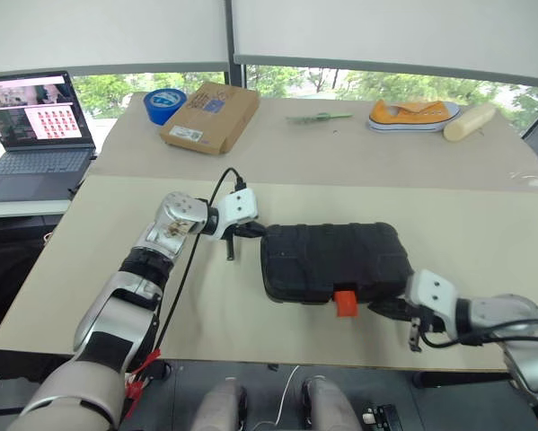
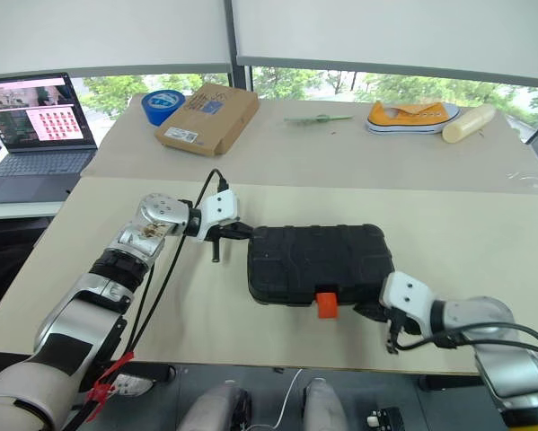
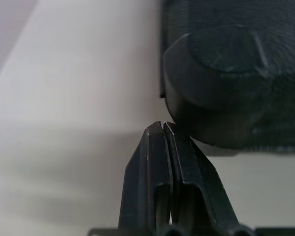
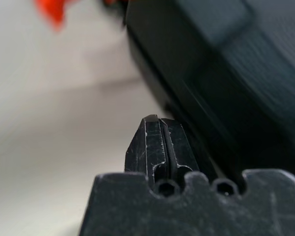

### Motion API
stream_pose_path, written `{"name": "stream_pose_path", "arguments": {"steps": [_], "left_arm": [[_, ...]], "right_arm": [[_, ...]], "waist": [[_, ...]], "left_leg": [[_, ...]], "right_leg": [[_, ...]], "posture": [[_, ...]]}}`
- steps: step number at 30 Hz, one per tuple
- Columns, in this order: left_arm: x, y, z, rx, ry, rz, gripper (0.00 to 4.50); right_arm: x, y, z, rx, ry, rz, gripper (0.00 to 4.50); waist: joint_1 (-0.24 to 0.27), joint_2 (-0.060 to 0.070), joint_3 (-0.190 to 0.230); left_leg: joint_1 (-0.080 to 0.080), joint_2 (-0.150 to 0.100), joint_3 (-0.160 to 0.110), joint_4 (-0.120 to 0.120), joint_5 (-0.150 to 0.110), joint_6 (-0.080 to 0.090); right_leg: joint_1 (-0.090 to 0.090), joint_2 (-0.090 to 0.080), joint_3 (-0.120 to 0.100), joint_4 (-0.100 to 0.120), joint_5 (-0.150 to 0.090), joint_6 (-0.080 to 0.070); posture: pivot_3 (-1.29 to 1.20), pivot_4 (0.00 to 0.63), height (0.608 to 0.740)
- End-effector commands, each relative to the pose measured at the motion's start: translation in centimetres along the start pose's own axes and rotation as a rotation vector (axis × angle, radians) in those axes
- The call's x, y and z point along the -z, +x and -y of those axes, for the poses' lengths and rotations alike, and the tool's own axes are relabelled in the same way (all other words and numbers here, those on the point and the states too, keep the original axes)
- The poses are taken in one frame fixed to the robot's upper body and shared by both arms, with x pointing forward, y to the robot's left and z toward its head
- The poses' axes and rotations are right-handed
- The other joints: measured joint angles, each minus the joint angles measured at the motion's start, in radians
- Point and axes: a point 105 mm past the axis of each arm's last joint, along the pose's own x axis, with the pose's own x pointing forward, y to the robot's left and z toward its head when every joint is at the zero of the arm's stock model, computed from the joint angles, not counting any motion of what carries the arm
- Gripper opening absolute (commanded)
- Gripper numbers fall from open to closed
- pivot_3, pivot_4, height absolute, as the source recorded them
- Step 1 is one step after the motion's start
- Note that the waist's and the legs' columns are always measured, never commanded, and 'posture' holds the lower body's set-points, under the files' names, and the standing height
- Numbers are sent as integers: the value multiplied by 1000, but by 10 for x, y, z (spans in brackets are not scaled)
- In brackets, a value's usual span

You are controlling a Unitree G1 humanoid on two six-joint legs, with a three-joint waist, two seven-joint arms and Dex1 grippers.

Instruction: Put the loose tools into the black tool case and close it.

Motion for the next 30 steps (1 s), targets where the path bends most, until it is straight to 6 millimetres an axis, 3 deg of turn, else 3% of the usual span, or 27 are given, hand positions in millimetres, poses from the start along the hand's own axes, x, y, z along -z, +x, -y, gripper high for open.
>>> {"name": "stream_pose_path", "arguments": {"steps": [1, 6, 9, 11, 16, 21, 25, 30], "left_arm": [[-31, 2, 2, 37, 72, 93, 105], [-68, -6, -9, -12, 92, 206, 105], [-98, -1, -1, 40, 127, 293, 105], [-105, 7, 7, 74, 151, 296, 105], [-94, 50, 34, 171, 269, 204, 105], [-84, 78, 44, 174, 330, 153, 105], [-73, 90, 55, 191, 362, 122, 105], [-59, 90, 58, 208, 378, 82, 105]], "right_arm": [[-11, -11, 29, 112, -25, 30, 0], [-14, -34, 29, 74, -24, 26, 0], [-22, -52, 28, 52, -6, 35, 0], [-25, -57, 25, 34, -1, 37, 0], [-34, -56, 1, -55, -3, 54, 0], [-37, -42, -10, -71, 11, 71, 0], [-36, -32, -16, -75, 16, 74, 0], [-33, -23, -15, -54, 13, 69, 0]], "waist": [[8, 0, 0], [17, 0, 0], [16, 0, 0], [14, 0, 0], [11, 1, 0], [13, 1, 0], [17, 1, 0], [17, 1, -1]], "left_leg": [[0, 0, 0, 0, 0, 0], [-6, 0, -3, 1, 0, 0], [-7, 0, -2, 3, 0, 0], [-7, 0, -3, 4, 0, 1], [-3, 0, -3, 3, -2, 4], [-3, 0, -2, 3, -2, 4], [-3, 0, -2, 4, -2, 4], [-1, 0, -2, 6, -2, 4]], "right_leg": [[0, 0, 0, 0, 0, 0], [-3, 0, -3, 3, 0, 0], [-3, -1, -3, 2, 1, 2], [-2, -1, -3, 1, 1, 2], [1, 0, -2, 1, 1, 2], [1, 0, -1, -1, 1, 2], [1, 0, -1, -1, 1, 2], [3, -1, -1, -1, 1, 2]], "posture": [[0, 150, 735], [0, 150, 735], [0, 150, 735], [0, 150, 735], [0, 150, 735], [0, 150, 735], [0, 150, 735], [0, 150, 735]]}}
